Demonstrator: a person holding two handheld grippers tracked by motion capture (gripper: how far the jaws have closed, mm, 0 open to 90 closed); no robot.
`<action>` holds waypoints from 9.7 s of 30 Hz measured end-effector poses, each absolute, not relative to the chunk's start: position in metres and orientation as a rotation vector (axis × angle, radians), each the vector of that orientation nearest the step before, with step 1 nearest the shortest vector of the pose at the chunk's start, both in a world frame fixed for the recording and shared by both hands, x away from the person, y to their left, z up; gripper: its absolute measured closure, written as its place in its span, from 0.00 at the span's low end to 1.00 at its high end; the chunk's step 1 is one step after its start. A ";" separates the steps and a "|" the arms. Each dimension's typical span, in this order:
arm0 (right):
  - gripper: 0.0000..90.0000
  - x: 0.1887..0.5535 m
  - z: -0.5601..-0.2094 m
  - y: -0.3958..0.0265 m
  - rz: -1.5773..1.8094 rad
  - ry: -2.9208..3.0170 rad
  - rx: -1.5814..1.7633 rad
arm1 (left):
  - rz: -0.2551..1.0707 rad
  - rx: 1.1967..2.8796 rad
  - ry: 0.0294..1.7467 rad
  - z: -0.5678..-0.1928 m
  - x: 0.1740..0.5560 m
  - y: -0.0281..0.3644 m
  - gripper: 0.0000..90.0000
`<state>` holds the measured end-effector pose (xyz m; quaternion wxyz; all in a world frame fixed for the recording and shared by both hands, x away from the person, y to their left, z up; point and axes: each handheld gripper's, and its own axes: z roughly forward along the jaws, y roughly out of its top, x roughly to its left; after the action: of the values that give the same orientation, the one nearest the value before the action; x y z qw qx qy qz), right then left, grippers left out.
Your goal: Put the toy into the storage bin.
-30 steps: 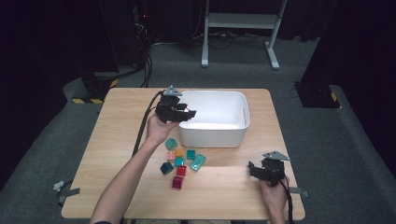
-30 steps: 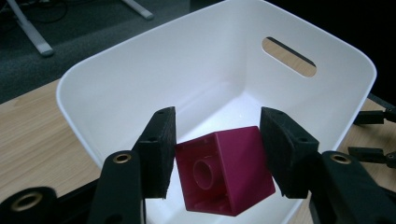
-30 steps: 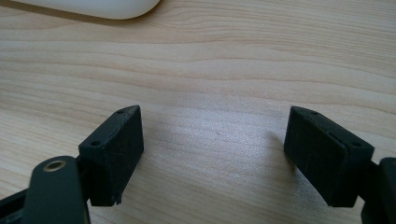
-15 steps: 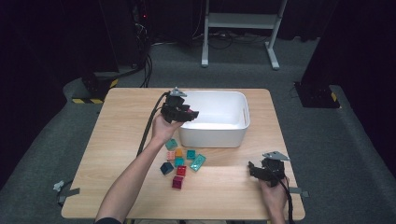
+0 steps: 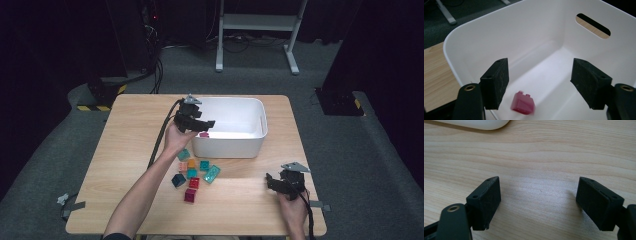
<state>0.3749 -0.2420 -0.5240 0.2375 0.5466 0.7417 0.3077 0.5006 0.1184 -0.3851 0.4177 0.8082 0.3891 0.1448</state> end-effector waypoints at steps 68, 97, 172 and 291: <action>0.22 0.375 -0.524 -0.242 0.844 2.032 1.498 | 0.351 2.004 1.119 -0.469 0.428 0.215 0.35; 0.22 0.375 -0.524 -0.242 0.844 2.033 1.495 | 0.342 2.059 1.123 -0.503 0.450 0.197 0.46; 0.22 0.374 -0.524 -0.242 0.847 2.037 1.491 | 0.308 1.960 1.114 -0.452 0.435 0.216 0.65; 0.22 0.374 -0.524 -0.242 0.849 2.040 1.487 | 0.315 2.055 0.994 -0.395 0.503 0.116 0.56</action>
<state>0.3742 -0.2418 -0.5241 0.2367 0.5425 0.7442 0.3095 0.5030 0.1163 -0.3953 0.4066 0.8147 0.3940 0.1250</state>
